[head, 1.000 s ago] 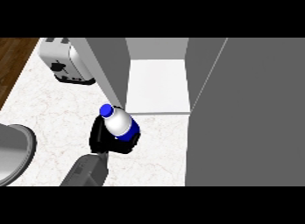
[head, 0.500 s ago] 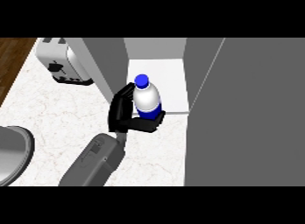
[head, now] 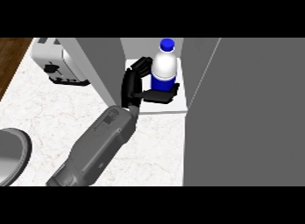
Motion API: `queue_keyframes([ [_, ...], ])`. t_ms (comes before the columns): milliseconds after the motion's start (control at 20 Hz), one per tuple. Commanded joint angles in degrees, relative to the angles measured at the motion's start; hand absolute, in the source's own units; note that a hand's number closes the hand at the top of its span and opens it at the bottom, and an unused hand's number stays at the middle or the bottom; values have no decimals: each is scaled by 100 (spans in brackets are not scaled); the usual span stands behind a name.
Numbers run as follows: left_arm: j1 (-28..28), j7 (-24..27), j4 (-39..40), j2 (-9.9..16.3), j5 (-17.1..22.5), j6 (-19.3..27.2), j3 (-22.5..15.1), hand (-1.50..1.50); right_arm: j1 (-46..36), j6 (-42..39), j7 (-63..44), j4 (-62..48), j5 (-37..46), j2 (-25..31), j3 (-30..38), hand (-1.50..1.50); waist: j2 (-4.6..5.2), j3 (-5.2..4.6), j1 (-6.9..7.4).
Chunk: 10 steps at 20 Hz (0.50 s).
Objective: Pick up the bottled water, place it into the cabinet and close the cabinet
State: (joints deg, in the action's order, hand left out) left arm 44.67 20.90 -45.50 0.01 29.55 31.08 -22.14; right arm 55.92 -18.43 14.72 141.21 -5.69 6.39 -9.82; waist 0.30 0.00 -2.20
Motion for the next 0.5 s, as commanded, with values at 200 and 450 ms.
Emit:
queue_keyframes([
  [200,1037,237,1763,-1,76,-22,292,150,-207,-70,-304,209,-711,84,379,-150,46,1,-68],
  [450,1458,111,2659,93,-254,382,179,150,-279,-155,-329,412,-710,90,346,-150,91,-1,-167],
])
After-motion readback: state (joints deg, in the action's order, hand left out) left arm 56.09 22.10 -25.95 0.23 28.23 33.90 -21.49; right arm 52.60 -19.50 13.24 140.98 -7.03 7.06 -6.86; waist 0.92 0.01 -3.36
